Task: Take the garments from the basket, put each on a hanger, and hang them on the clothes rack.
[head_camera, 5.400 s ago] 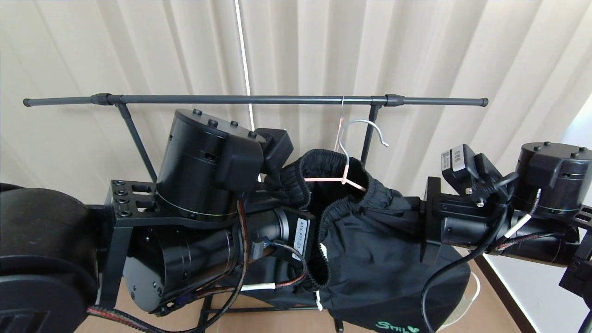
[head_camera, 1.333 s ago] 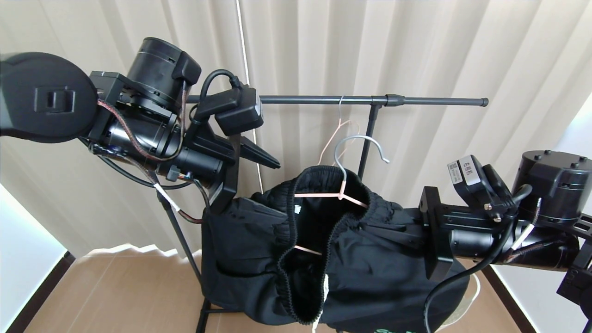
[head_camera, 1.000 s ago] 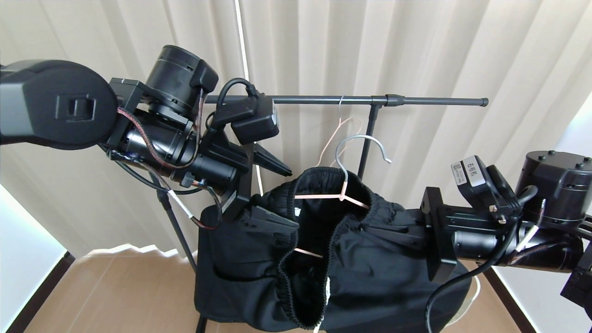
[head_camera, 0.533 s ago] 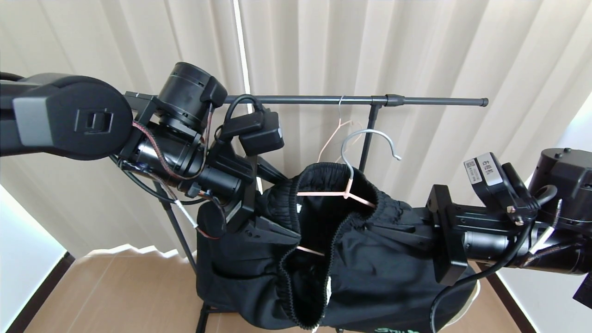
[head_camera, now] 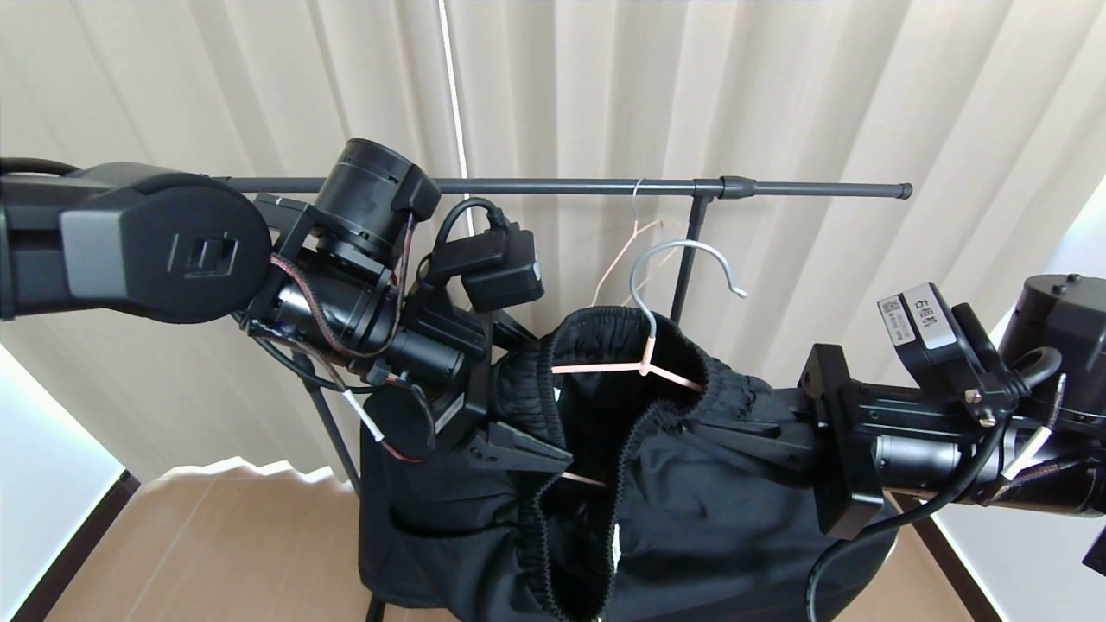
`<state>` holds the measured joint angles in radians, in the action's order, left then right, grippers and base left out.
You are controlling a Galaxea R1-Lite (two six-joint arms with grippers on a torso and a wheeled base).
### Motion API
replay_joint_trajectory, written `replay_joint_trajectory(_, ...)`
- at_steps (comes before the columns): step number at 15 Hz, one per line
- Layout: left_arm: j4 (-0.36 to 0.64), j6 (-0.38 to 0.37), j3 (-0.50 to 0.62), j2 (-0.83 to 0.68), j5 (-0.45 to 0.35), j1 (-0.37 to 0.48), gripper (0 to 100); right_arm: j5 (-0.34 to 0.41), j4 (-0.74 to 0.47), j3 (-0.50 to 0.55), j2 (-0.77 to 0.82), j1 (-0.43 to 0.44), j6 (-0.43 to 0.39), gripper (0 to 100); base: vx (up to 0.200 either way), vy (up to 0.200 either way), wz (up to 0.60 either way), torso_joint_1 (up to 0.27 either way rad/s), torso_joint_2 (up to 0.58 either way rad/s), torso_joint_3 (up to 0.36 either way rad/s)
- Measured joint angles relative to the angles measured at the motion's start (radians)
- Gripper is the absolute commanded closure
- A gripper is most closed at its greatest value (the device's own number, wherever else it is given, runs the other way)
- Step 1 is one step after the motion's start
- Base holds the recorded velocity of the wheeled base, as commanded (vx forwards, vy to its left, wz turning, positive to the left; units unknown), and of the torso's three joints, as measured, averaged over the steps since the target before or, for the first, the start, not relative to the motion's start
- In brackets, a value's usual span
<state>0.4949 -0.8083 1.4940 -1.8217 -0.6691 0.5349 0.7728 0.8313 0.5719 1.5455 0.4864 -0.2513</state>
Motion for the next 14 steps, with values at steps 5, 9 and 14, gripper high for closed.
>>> replay_joint_trajectory(5, -0.021, 0.0, -0.033, 0.009, 0.0, 0.001, 100, -0.003, 0.001, 0.006, 0.004, -0.001, 0.001, 100, 0.0, 0.0, 0.0, 0.0, 0.0, 0.0)
replay_joint_trajectory(9, -0.021, 0.0, -0.047, 0.03, 0.002, 0.0, 100, -0.008, -0.001, 0.011, 0.01, -0.003, -0.001, 100, 0.0, 0.0, 0.0, 0.0, 0.0, 0.0)
replay_joint_trajectory(14, -0.022, 0.001, -0.059, 0.046, 0.003, -0.003, 100, -0.008, -0.004, 0.01, 0.013, -0.006, 0.001, 0, 0.0, 0.0, 0.0, 0.0, 0.0, 0.0)
